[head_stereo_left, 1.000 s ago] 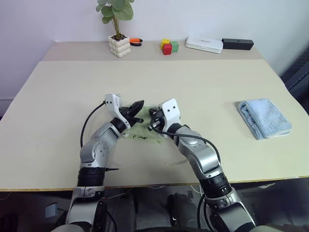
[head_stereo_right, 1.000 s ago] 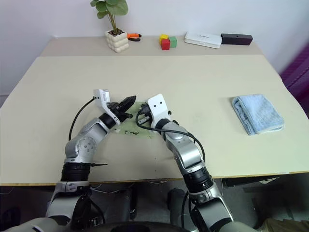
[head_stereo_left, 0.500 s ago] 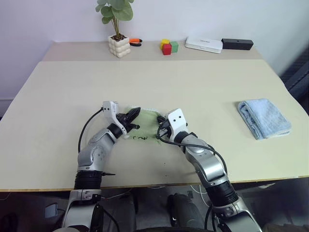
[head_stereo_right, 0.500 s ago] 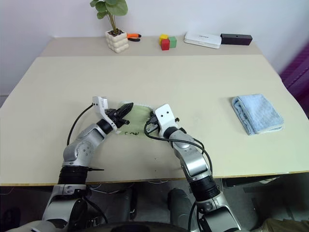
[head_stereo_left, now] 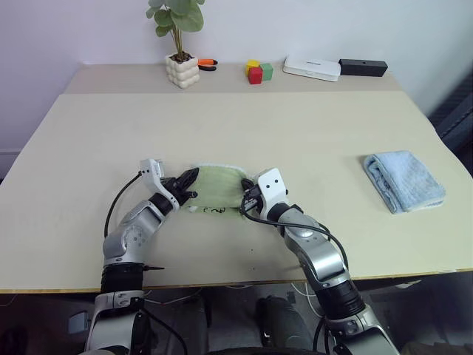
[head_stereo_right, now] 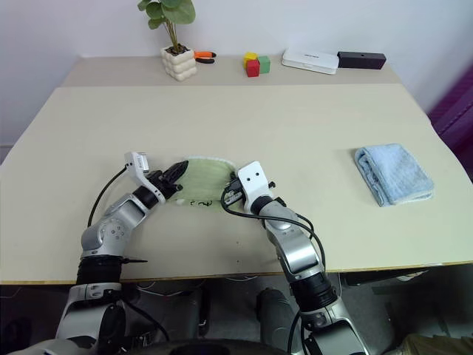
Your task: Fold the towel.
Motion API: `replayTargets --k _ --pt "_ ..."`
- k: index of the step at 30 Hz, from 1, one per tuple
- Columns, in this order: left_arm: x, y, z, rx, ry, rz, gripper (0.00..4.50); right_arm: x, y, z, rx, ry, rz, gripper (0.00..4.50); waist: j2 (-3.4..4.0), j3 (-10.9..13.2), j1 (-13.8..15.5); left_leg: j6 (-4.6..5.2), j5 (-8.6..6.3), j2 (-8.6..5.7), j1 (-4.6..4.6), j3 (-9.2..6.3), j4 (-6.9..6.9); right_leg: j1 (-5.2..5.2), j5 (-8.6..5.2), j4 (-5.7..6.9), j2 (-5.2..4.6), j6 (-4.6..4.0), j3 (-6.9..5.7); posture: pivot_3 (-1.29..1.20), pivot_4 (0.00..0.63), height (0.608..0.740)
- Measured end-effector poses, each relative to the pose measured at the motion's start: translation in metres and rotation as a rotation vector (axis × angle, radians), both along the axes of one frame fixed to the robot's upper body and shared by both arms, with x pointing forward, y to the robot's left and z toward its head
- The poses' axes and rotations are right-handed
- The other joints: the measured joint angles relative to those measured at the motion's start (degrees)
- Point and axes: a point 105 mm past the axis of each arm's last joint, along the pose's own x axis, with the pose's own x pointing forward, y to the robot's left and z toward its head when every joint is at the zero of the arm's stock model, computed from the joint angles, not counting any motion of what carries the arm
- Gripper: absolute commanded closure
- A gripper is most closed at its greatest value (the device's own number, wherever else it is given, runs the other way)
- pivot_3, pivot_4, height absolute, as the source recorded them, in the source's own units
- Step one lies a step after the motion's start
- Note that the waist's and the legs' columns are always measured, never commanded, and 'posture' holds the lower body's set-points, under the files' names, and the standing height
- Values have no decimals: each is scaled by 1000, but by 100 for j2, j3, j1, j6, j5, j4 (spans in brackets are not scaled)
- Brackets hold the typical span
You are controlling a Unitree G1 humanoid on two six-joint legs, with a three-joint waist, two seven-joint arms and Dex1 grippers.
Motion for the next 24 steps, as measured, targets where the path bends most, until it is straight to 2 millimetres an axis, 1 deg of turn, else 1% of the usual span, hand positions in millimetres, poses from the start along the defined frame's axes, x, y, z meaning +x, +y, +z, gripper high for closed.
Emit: replayTargets --k 1,2,3,4,6,7,10,12,14,16,18,19,21,23,24 --pt "0 0 0 0 0 0 3623 0 0 0 -2 -1 0 4500 0 0 0 0 0 0 0 0 0 0 0 0 0 0 0 0 150 740" --pt "0 0 0 3 -3 -3 3045 0 0 1 -3 -6 1 4500 0 0 3 0 0 0 0 0 1 0 0 0 0 0 0 0 150 740" --pt "-1 0 1 7 -9 -11 2661 1 0 3 -4 -14 4 4500 0 0 2 0 0 0 0 0 1 0 0 0 0 0 0 0 150 740" --pt "-1 0 2 13 -14 -19 2134 2 1 5 -5 -22 7 4500 0 0 1 0 0 0 0 1 1 0 0 0 0 0 0 0 150 740" --pt "-3 1 6 26 -27 -38 1107 5 0 12 -1 -44 10 4500 0 0 1 0 0 0 -1 0 0 -1 0 0 0 0 0 0 150 740" --pt "-4 1 10 38 -34 -58 668 8 -1 18 10 -54 8 4500 0 0 3 0 0 0 -2 0 0 -3 0 0 0 0 0 0 150 740" --pt "-8 7 29 75 -80 -114 668 15 -14 33 57 -81 -10 4500 0 0 2 0 0 0 -2 0 -1 -2 0 0 0 0 0 0 150 740" --pt "-11 15 43 98 -112 -151 668 15 -19 38 75 -87 6 4500 0 0 -4 0 0 0 -2 1 -2 -3 0 -1 0 0 0 0 150 740" --pt "-18 29 53 137 -105 -213 668 12 -22 48 125 -94 47 4500 2 1 -34 0 0 2 -1 1 -9 -8 0 2 2 0 0 0 150 740" --pt "-21 47 64 174 -96 -235 668 12 -30 61 125 -130 68 4500 3 2 -34 0 0 4 0 1 -11 -10 0 4 3 0 -1 0 150 740" --pt "-22 64 72 177 -75 -239 668 12 -32 70 118 -151 93 4500 3 2 -32 0 0 4 0 1 -12 -11 -4 3 3 -7 -3 0 150 740" --pt "-24 72 73 187 -55 -248 668 10 -31 72 123 -154 109 4500 3 2 -33 0 0 4 0 1 -13 -11 -7 2 3 -11 -3 0 150 740" --pt "-29 79 73 187 -24 -277 668 7 -28 73 134 -150 141 4500 5 3 -32 0 0 4 -1 5 -16 -14 -9 2 -1 -15 -2 0 150 740" --pt "-34 84 70 118 33 -302 668 2 -24 77 140 -154 190 4500 5 3 -23 0 0 4 -3 5 -15 -14 -10 2 -2 -16 -2 0 150 740" --pt "-35 89 69 36 59 -289 668 -2 -22 79 147 -157 217 4500 5 3 -17 0 0 4 -3 4 -13 -14 -9 3 -2 -15 -3 0 150 740"
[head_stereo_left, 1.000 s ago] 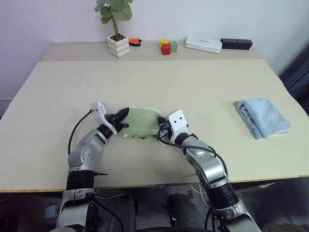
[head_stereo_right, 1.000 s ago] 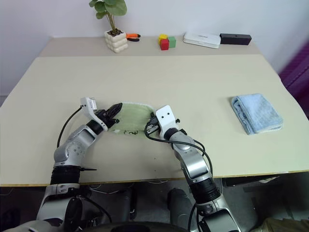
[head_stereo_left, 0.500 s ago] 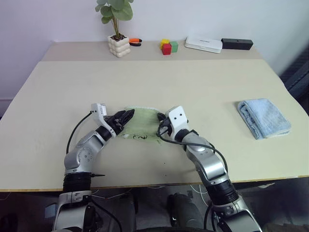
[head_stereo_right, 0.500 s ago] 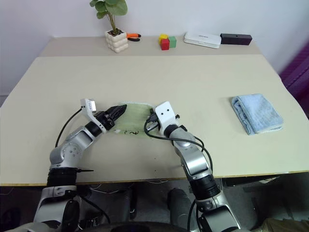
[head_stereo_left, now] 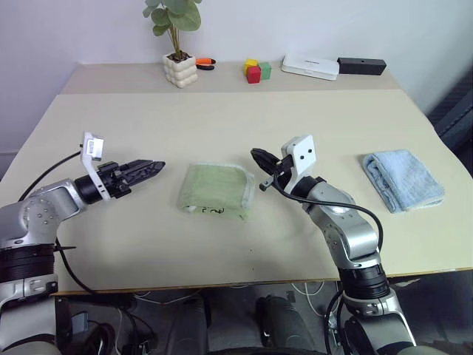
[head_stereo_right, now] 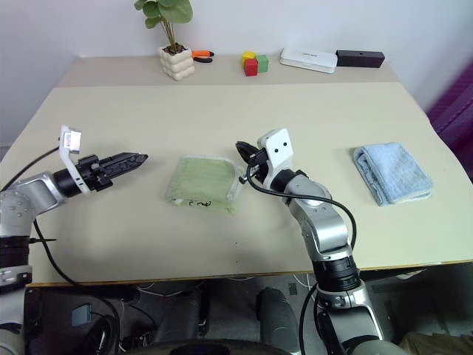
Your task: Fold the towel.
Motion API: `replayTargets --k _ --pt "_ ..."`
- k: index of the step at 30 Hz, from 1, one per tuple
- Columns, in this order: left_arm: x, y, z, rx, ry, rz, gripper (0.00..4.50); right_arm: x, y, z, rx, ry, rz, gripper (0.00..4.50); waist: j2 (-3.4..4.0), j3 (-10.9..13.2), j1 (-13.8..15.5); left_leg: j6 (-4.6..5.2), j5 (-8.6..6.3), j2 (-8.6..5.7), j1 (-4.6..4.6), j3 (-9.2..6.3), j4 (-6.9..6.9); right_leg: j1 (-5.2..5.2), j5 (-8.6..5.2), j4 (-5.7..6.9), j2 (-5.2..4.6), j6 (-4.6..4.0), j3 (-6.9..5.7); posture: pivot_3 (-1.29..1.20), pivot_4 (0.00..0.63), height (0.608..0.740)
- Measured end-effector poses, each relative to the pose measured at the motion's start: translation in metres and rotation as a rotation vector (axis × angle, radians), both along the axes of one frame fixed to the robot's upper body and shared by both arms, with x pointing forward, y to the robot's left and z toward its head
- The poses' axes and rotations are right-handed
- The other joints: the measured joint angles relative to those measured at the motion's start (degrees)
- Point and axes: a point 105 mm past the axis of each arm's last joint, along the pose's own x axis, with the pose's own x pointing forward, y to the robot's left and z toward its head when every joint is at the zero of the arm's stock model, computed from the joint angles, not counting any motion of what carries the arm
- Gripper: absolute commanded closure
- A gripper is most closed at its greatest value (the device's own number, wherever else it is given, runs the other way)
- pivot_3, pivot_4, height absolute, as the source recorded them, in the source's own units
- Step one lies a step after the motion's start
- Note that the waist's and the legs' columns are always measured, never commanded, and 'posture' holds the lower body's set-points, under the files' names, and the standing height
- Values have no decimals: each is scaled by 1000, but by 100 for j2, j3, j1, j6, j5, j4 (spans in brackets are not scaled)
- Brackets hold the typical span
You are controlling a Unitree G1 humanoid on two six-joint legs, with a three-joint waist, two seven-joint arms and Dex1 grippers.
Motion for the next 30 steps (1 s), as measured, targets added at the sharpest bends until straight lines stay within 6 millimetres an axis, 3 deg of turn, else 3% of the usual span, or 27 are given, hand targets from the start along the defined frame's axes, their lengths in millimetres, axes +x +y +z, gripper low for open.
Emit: replayTargets --k 3,7,10,16,23,30 --pt "-1 8 -5 -206 113 56 668 -5 1 4 10 5 43 4500 -6 0 8 0 0 0 -1 -4 7 4 7 2 0 13 -2 0 150 740" --pt "-33 -9 -37 -348 360 -44 668 -7 -12 7 10 42 61 4500 -6 0 -8 0 0 -1 0 -2 4 3 8 3 -6 15 -1 0 150 740" --pt "-43 -15 -48 -440 482 -97 668 -7 -15 8 11 43 67 4500 -9 1 -1 0 0 3 3 -14 6 3 3 8 5 4 -9 0 150 740" --pt "-33 -16 -50 -389 463 -60 668 -10 -2 8 9 47 108 4500 -8 1 3 -1 0 -1 2 -8 4 3 -1 5 -4 -3 -6 0 150 740" --pt "-28 -25 -63 -349 476 -46 668 -9 -4 8 3 47 101 4500 -9 1 13 -1 0 -1 1 -7 4 3 -1 5 -5 -5 -6 0 150 740" --pt "-16 -39 -62 -323 475 -76 668 -9 -1 8 11 48 101 4500 -8 1 29 -1 0 -4 2 -7 8 6 -1 4 -6 -4 -6 0 150 740"
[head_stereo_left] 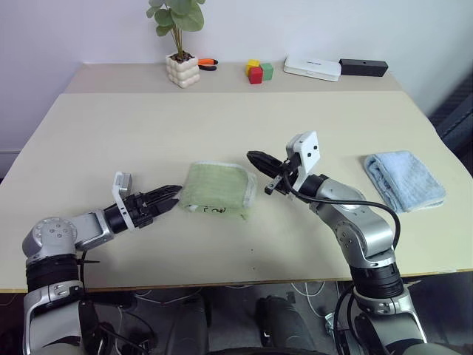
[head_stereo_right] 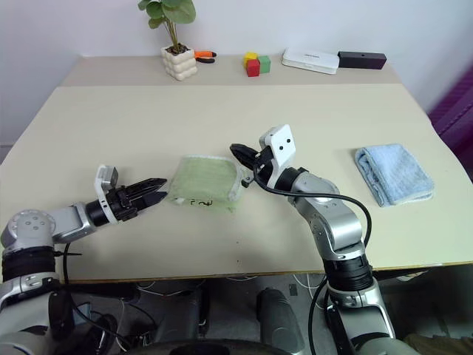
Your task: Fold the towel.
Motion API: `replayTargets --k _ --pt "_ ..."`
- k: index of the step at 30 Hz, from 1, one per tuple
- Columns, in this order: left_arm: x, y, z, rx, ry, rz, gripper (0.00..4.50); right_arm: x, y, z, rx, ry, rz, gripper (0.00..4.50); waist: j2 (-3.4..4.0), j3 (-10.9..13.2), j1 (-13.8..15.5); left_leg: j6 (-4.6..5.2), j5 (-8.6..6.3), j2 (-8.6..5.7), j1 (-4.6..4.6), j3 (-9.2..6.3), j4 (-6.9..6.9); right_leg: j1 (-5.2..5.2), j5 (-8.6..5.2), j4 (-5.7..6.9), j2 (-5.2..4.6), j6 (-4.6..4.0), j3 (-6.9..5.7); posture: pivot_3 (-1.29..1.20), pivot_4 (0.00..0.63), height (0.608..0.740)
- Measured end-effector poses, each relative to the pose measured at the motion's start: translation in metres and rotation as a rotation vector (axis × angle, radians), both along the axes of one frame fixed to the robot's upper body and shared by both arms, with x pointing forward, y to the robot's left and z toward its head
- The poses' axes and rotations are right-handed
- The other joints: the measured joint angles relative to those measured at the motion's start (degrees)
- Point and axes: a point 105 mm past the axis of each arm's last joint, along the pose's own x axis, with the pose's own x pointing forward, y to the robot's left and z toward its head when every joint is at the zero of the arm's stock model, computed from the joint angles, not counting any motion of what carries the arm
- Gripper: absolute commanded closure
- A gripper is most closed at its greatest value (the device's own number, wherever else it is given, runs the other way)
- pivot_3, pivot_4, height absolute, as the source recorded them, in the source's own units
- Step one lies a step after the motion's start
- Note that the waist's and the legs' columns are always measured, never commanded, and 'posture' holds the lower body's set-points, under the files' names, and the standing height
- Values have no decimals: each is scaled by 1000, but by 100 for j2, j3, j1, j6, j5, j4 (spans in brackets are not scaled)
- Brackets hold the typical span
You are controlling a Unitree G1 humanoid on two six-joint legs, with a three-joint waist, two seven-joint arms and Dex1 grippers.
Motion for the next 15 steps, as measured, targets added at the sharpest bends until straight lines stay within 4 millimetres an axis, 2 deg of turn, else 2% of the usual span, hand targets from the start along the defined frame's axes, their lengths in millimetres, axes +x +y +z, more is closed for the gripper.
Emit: replayTargets --k 15 --pt "7 -48 -7 -86 2 -108 668 1 2 2 5 -8 -5 4500 6 -4 35 0 0 -7 2 -4 10 14 2 -4 -4 5 0 0 150 740"
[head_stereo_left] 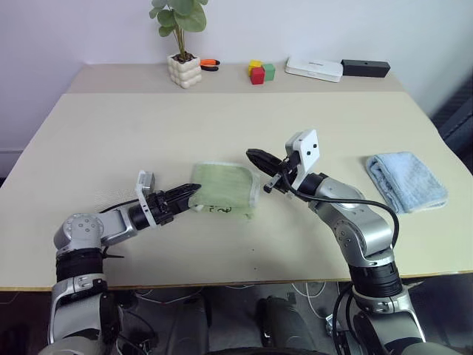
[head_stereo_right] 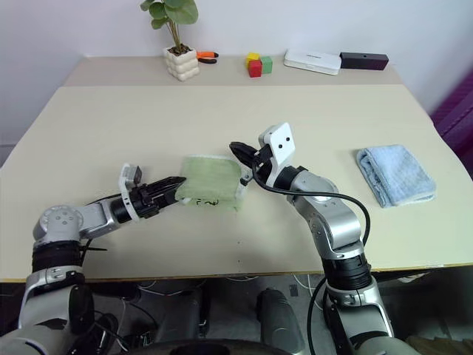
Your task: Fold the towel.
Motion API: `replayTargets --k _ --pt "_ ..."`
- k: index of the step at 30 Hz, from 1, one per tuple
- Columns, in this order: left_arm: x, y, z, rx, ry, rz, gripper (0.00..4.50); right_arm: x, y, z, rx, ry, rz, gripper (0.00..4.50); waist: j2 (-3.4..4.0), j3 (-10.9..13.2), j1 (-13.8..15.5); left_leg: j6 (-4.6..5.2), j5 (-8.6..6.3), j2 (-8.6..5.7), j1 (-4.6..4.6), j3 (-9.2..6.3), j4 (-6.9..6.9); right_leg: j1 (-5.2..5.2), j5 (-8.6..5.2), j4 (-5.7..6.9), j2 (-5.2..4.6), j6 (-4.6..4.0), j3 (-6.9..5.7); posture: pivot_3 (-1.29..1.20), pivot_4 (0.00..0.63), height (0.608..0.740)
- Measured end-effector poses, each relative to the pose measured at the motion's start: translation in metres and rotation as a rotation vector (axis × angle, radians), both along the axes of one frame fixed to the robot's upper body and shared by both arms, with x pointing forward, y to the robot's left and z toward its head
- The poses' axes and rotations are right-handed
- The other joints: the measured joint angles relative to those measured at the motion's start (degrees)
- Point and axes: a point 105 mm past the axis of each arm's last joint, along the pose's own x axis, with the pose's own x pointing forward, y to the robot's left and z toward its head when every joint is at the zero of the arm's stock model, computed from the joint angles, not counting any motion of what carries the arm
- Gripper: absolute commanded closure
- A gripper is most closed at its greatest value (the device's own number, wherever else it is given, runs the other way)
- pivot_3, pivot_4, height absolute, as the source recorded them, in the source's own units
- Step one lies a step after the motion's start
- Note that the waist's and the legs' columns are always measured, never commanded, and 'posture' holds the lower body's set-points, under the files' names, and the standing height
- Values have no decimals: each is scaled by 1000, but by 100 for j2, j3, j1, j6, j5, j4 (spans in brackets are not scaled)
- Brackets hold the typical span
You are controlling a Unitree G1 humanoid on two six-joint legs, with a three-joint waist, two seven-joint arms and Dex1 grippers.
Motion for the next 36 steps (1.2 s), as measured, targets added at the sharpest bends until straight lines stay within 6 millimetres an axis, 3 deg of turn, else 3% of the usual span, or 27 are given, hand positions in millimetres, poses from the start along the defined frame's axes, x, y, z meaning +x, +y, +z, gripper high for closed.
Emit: replayTargets --k 3,9,19,24,31,36 --pt "3 -4 -2 2 8 0 1532 0 1 -1 -4 -1 2 4500 0 0 -7 0 0 0 1 -1 1 0 0 0 0 0 0 0 150 740" --pt "8 -7 1 -11 12 -8 4448 0 1 0 -5 -3 -4 4500 26 -15 -3 0 0 -2 15 -3 0 16 -1 0 0 -1 -1 0 150 740" --pt "11 -8 2 -14 -2 3 4484 1 1 -1 -3 -3 -9 4500 36 -21 -3 0 0 -2 41 -4 -2 38 -5 -3 -1 -8 0 0 150 740" --pt "23 -3 4 -38 -67 102 4484 1 0 -1 -3 -4 -13 4500 36 -21 -13 0 0 0 44 -6 -2 38 -5 -2 1 -9 0 0 150 740" --pt "52 34 9 6 -139 357 4484 1 0 -1 -5 -5 -14 4500 35 -21 -100 1 0 9 49 -6 -23 24 -4 1 15 -9 2 0 150 740" --pt "61 80 14 68 -170 569 4484 1 0 -1 -10 -4 -10 4500 28 -16 -219 1 0 10 45 -3 -50 8 6 0 17 10 3 0 150 740"
